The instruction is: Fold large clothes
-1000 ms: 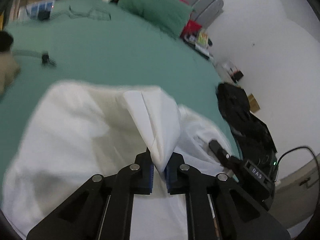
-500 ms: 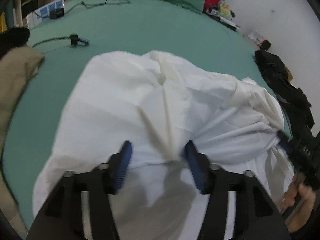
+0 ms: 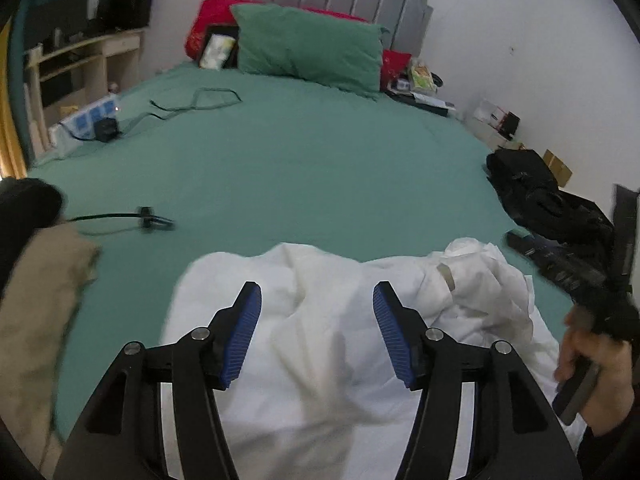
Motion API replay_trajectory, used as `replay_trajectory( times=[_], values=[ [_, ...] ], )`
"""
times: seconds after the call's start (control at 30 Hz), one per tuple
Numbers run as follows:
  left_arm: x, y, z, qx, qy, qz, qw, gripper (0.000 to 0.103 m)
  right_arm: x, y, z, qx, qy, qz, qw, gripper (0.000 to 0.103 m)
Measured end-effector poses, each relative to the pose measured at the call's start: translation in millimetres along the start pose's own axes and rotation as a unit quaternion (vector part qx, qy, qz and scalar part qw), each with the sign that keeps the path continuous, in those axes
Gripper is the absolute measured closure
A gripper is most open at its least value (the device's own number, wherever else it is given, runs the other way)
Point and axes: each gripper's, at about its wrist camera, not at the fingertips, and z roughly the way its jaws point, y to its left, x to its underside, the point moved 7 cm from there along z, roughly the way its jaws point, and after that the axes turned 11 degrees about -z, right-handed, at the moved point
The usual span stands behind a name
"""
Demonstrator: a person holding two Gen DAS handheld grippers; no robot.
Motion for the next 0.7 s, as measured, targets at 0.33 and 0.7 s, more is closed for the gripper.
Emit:
replay_trajectory(
  times=[0.33, 0.7],
  values=[
    [67, 30, 45, -0.066, 0.106, 0.019, 0.9920, 0.042, 94, 18, 13, 0.005, 0.095, -0.084, 0.992, 0.038],
    [59, 62, -52, -0.069, 0.052, 0.008, 0.9962, 0.042, 81, -8, -56, 0.052, 0.058, -0.097, 0.992, 0.034]
  ],
)
